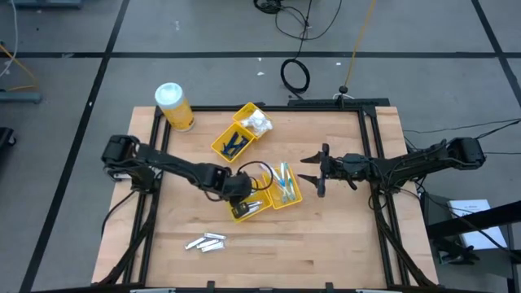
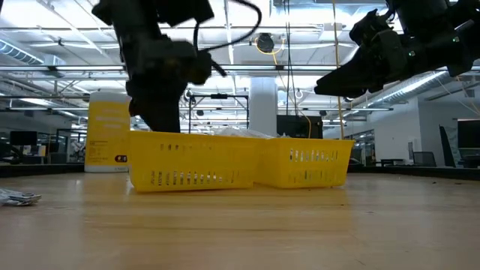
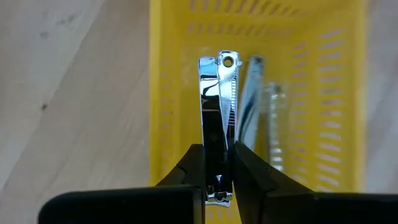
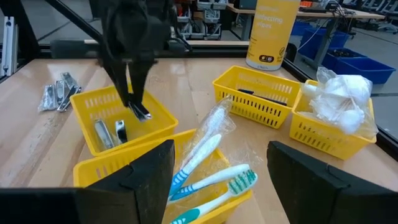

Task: Pick & Place Travel size toiletries
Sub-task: Put the silver nail cutter into the bottom left yellow basket

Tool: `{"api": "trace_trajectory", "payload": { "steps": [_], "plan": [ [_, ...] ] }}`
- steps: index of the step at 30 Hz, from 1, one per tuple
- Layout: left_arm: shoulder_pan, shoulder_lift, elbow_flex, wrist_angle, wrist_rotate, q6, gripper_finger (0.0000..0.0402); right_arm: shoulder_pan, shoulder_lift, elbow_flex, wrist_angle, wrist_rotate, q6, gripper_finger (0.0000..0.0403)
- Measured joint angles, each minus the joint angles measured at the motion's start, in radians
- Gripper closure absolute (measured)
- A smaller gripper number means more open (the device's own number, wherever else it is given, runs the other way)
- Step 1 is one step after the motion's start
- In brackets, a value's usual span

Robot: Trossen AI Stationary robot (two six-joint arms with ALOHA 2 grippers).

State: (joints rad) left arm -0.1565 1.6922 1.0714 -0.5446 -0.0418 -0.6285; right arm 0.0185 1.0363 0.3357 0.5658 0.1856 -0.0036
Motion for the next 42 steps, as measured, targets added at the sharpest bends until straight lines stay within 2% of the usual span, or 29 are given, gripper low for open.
{"api": "trace_trajectory", "payload": {
  "steps": [5,15,18,24,27,30,37,42],
  "plan": [
    [0.017,0.047,0.000,0.005,0.000,0.017,0.0331,0.000,0.000,0.000,-0.003,0.000,0.000,0.0161],
    [0.019,0.047,0.000,0.068,-0.001,0.064,0.0316,0.000,0.000,0.000,-0.006,-0.003,0.000,0.0161],
    [0.019,0.042,0.000,0.083,-0.004,0.074,0.0290,0.000,0.000,0.000,-0.007,-0.003,0.000,0.0161],
    [0.029,0.030,0.000,0.073,-0.008,0.119,0.0211,0.000,0.000,0.000,-0.011,-0.003,0.000,0.0161],
    [0.042,-0.009,0.000,0.030,0.042,0.148,0.0182,0.000,0.000,0.000,-0.010,-0.003,0.000,0.0161],
    [0.042,-0.082,0.000,-0.030,0.075,0.110,0.0167,0.000,0.000,0.000,-0.013,-0.003,0.000,0.0161],
    [-0.115,-0.288,0.000,-0.098,-0.008,0.023,0.0173,0.000,0.000,0.000,-0.014,-0.003,-0.001,0.0161],
    [-0.295,-0.304,-0.006,-0.094,-0.065,-0.054,0.0182,0.000,0.000,0.000,-0.014,-0.003,-0.004,0.0161]
  ]
}}
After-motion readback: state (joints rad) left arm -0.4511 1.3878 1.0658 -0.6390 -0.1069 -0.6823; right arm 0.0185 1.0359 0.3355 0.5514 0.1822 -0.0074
